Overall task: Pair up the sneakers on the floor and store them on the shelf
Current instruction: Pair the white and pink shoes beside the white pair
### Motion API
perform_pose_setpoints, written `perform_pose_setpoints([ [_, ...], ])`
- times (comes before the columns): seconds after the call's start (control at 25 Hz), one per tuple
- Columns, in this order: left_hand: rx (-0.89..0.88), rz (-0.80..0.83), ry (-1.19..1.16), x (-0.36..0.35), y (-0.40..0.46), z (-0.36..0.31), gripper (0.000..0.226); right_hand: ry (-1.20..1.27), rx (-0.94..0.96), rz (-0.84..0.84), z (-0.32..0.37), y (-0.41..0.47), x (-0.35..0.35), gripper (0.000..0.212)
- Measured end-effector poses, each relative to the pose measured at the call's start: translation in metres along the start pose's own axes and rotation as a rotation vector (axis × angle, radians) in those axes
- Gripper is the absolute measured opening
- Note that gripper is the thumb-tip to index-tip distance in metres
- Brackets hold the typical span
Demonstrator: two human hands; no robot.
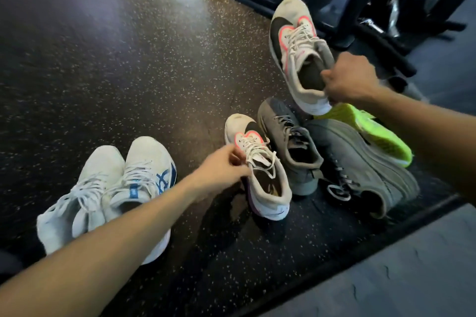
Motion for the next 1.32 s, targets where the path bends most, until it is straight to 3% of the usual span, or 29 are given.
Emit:
perform_pose_setpoints([
  [0.16, -0.176, -0.273, -0.065, 0.067, -0.016, -0.063, 0.045, 0.133, 0.020, -0.025, 0.029, -0.030, 0.022, 0.032],
  [0.36, -0.237, -0.261, -0.141, 0.109, -0.034, -0.125, 0.068, 0.294, 0.090, -0.002, 0.071, -0.058, 0.032, 0.033],
  [0.48, -0.223, -0.239, -0.089, 0.119, -0.041, -0.134, 0.068, 0.360, 0.145, 0.030, 0.098, -0.075, 0.033, 0.030],
  [0.68, -0.238, -0.558, 0.510, 0.142, -0.062, -0.136, 0.040, 0.420, 0.224, 0.060, 0.132, -0.098, 0.026, 0.027],
  [0.8, -0.219, -0.618, 0.624, 0.147, -0.070, -0.120, 0.031, 0.554, 0.268, 0.174, 0.139, -0.111, 0.009, 0.034],
  [0.88, -0.183, -0.601, 0.635, 0.147, -0.069, -0.097, 0.027, 0.536, 0.252, 0.250, 0.131, -0.116, -0.006, 0.045],
  [0.96, -0.140, -0.547, 0.636, 0.141, -0.068, -0.068, 0.024, 0.325, 0.221, 0.288, 0.113, -0.118, -0.024, 0.049],
  [1.08, -0.083, -0.460, 0.666, 0.123, -0.070, -0.030, 0.023, 0.080, 0.124, 0.464, 0.078, -0.129, -0.056, 0.043],
  [1.2, -0.033, -0.378, 0.669, 0.104, -0.073, 0.003, 0.016, 0.034, 0.059, 0.638, 0.057, -0.142, -0.089, 0.036],
  [1.32, 0.005, -0.320, 0.658, 0.085, -0.076, 0.025, 0.008, 0.047, 0.026, 0.662, 0.049, -0.148, -0.107, 0.025],
])
Point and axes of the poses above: each hand's wrist, its own y-axis towards the middle knuckle, its own x-axis out of the back of the hand, z = x × y, the point moved 7 cm from there along y, towards the middle knuckle, and after that the axes turned 5 degrees about z, right-handed, at the moved point
